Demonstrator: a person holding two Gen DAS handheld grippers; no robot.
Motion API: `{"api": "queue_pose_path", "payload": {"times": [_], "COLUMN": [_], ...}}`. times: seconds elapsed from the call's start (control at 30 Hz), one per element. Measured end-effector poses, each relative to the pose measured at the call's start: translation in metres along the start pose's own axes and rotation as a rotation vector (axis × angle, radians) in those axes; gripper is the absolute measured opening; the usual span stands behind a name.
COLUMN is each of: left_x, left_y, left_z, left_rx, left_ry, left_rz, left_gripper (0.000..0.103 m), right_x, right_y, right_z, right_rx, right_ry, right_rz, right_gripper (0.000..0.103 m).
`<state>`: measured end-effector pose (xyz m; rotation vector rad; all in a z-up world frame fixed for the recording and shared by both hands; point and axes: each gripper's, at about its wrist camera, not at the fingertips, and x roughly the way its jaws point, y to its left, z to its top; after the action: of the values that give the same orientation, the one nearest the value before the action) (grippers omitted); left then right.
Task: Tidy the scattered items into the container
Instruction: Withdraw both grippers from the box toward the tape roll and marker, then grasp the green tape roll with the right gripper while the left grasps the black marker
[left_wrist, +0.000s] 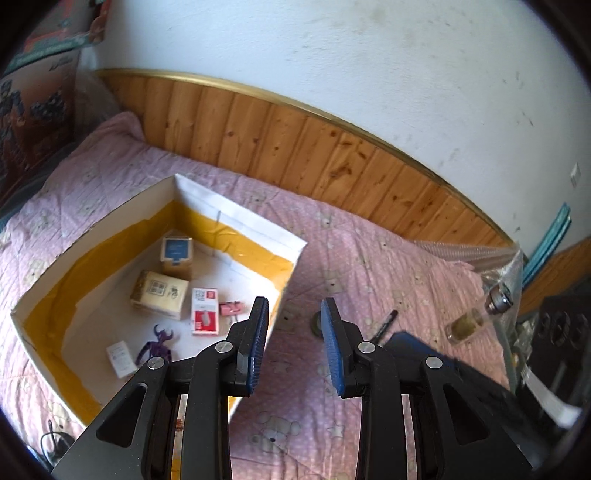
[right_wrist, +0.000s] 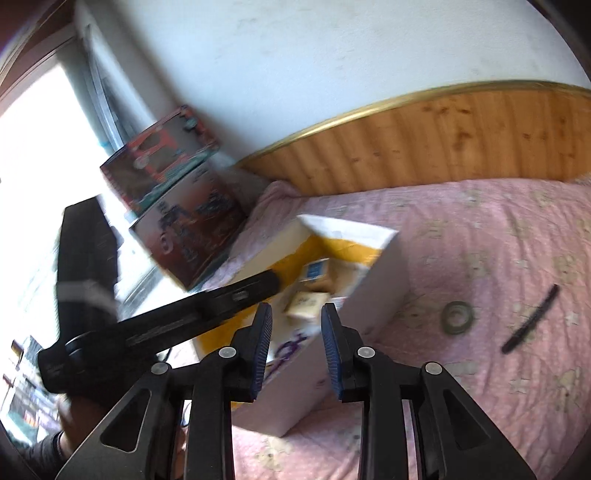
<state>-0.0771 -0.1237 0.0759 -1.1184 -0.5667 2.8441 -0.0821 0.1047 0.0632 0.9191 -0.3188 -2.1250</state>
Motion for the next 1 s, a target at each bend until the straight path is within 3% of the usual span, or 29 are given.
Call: {"api": "queue_pose_path", "payload": {"times": [0.17, 0.3, 0.4, 0.57, 0.7, 0.73, 0.77, 1.0], "left_x": [0.009, 0.019, 0.021, 0.026, 0.036, 0.037, 0.039, 0.058], "left_y": [-0.015, -0.019, -0.023, -0.023, -0.021, -0.021, -0.021, -0.03], "left_z": [-0.003, -0.003, -0.004, 0.0, 0.0, 0.0, -0.001, -0.006], "left_rx": [0.038, 0.028, 0.035, 0.028, 0.02, 0.024, 0.027, 0.047], "left_ry": [0.015, 0.047, 0.054, 0.06, 0.086, 0.091, 0.095, 0.138], "left_rz": [-0.028, -0.067, -0.094, -0.123, -0.141, -0.141, -0.139, -0.154], "left_gripper": [0.031, 0.031, 0.031, 0.031, 0.031, 0.031, 0.031, 0.033], "right_x": [0.013, 0.047, 0.074, 0.115, 0.148, 0.155, 0.16, 0.136], "right_y": [-0.06, -0.092, -0.1, -0.102, -0.106, -0.11, -0.115, -0.12], "right_z": [0.001, -0.007, -0.01, -0.012, -0.02, -0.024, -0.028, -0.025], "right_rx": [0.147, 0.209, 0.16, -0.005, -0.141, -0.16, -0.172, -0.118], "right_ry": [0.039, 0.131, 0.166, 0.215, 0.265, 0.286, 0.308, 0.29], "right_rz": [-0.167, -0.272, -0.356, -0.452, -0.549, -0.56, -0.58, -0.56], "right_gripper": [0.034, 0.041, 0.059, 0.066, 0.065, 0.061, 0.049, 0.048]}}
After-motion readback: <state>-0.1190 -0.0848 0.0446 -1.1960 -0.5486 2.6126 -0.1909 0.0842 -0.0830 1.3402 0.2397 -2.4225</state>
